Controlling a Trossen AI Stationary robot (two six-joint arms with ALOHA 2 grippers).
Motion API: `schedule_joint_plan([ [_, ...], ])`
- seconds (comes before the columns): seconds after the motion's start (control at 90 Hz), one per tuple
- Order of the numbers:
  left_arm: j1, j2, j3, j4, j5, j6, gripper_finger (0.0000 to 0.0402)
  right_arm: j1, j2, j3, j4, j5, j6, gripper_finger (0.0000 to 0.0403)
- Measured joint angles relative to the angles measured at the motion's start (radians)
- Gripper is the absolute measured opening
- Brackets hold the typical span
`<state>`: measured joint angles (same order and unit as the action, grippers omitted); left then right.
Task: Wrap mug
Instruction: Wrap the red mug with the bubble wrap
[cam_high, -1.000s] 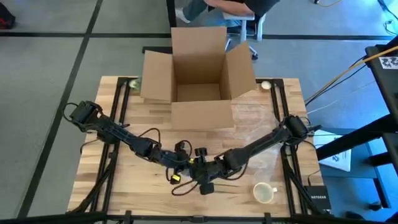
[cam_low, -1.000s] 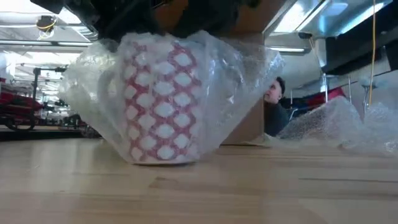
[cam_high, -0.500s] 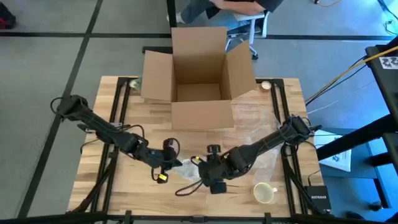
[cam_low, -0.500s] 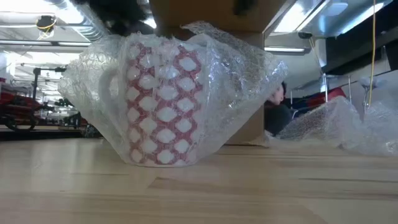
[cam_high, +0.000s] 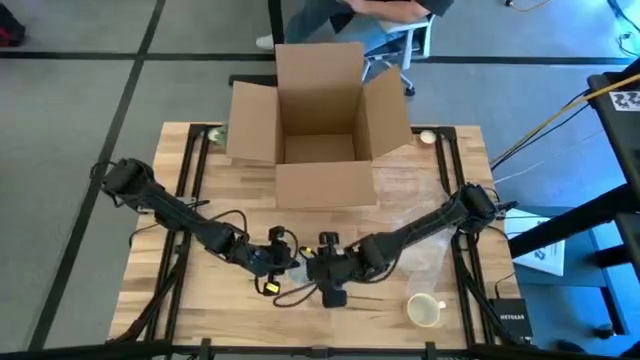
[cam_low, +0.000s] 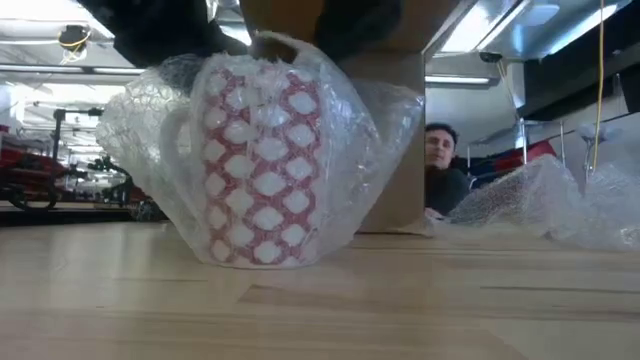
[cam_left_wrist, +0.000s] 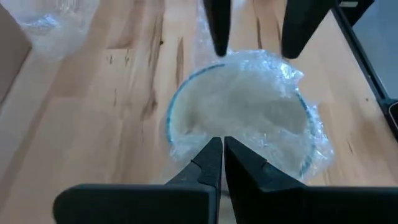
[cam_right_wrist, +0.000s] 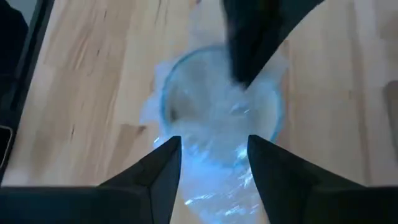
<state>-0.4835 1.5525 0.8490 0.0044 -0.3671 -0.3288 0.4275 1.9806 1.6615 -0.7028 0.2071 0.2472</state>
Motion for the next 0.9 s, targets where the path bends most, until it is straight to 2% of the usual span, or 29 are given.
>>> schedule_joint_plan([
  [0.233, 0.0, 0.007, -0.001, 0.021, 0.007, 0.007, 0.0, -0.025, 0.064, 0.001, 0.042, -0.018, -0.041, 0.0172],
  [0.644, 0.0, 0.01, -0.003, 0.042, 0.009, 0.023, 0.0, -0.077, 0.134, 0.005, 0.092, -0.117, -0.042, 0.0172],
  [0.9, 0.0, 0.01, -0.003, 0.037, 0.008, 0.025, 0.0, -0.081, 0.13, 0.054, 0.043, -0.132, -0.042, 0.0172],
])
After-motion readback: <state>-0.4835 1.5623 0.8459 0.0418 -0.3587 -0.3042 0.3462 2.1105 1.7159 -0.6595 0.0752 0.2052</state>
